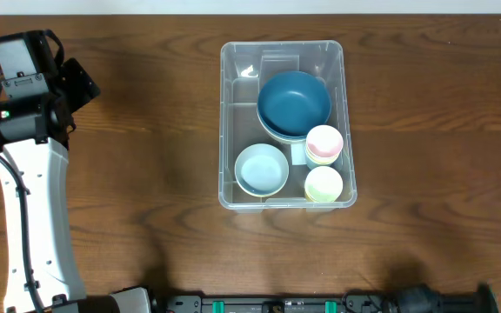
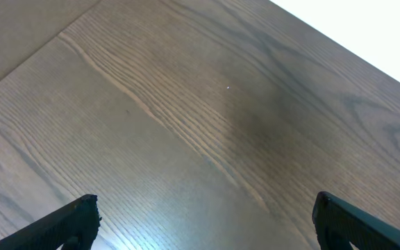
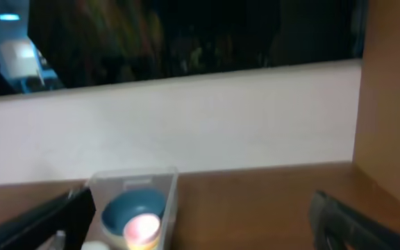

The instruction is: Pack container

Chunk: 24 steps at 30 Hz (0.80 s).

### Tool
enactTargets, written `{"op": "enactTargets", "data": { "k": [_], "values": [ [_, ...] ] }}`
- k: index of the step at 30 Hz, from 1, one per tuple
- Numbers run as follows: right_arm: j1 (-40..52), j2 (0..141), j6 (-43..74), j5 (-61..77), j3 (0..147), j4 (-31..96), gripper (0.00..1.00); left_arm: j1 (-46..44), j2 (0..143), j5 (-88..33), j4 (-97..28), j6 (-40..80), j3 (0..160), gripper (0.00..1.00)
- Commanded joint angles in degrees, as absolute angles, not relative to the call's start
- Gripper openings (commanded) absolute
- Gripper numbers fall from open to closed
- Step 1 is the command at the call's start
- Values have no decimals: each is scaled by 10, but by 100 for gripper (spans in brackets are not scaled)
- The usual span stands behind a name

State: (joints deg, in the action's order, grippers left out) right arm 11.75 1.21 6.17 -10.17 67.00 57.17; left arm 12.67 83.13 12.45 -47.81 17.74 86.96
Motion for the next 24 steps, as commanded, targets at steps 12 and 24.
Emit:
{"op": "enactTargets", "data": {
  "k": [12,24],
  "values": [
    [111,11,-18,-30,244,12,99,129,827,133,-480,172,880,98],
    [113,11,-18,-21,13,-262,99,129,827,133,-480,172,880,98]
  ]
}}
